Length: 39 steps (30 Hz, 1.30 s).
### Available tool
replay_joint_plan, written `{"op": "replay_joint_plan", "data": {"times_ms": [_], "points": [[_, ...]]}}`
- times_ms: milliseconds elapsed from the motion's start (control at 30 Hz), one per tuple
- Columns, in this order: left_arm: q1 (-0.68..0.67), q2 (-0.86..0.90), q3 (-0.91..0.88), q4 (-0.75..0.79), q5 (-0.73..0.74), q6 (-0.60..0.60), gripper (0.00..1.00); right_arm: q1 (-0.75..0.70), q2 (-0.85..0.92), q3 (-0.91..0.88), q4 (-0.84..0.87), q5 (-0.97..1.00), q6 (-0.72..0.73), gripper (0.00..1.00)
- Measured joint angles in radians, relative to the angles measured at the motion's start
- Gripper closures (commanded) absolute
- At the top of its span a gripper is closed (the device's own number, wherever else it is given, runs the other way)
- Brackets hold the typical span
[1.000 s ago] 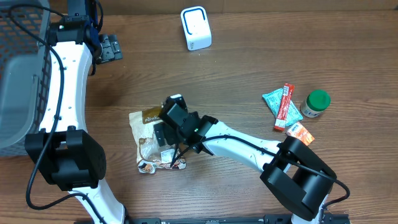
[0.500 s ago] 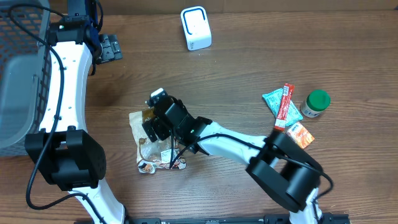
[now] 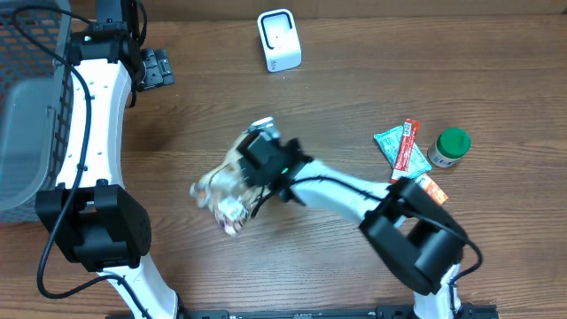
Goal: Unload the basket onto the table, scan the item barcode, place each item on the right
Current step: 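Reach the right gripper to the Pantree snack bag and grasp it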
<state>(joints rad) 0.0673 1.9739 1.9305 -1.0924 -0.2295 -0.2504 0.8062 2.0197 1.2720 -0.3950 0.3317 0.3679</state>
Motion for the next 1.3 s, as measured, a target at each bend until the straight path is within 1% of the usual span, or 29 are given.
{"op": "replay_joint_plan", "data": {"times_ms": [133,200,333,467,667,833,1000,1300], "points": [[0.0,0.0,0.0,0.0,0.0,0.0,0.0,-0.086,-0.032,0.0,-0.123,-0.03,0.13,0.0],[0.0,0.0,0.0,0.0,0.0,0.0,0.0,-0.114,-0.037,-0.001,-0.147,-0.089,0.166,0.0],[0.0,0.0,0.0,0.0,0.0,0.0,0.0,-0.127,-0.04,-0.001,-0.178,-0.179,0.197,0.0],[0.0,0.0,0.0,0.0,0.0,0.0,0.0,-0.125,-0.041,0.0,-0.19,-0.224,0.183,0.0],[0.0,0.0,0.0,0.0,0.0,0.0,0.0,-0.125,-0.065,0.027,-0.273,-0.251,0.16,0.0],[0.0,0.0,0.0,0.0,0.0,0.0,0.0,-0.124,-0.116,0.046,-0.311,-0.295,0.096,0.0],[0.0,0.0,0.0,0.0,0.0,0.0,0.0,-0.123,-0.12,0.053,-0.367,-0.365,0.049,0.0],[0.0,0.0,0.0,0.0,0.0,0.0,0.0,-0.087,-0.12,0.042,-0.33,-0.376,0.024,0.0]]}}
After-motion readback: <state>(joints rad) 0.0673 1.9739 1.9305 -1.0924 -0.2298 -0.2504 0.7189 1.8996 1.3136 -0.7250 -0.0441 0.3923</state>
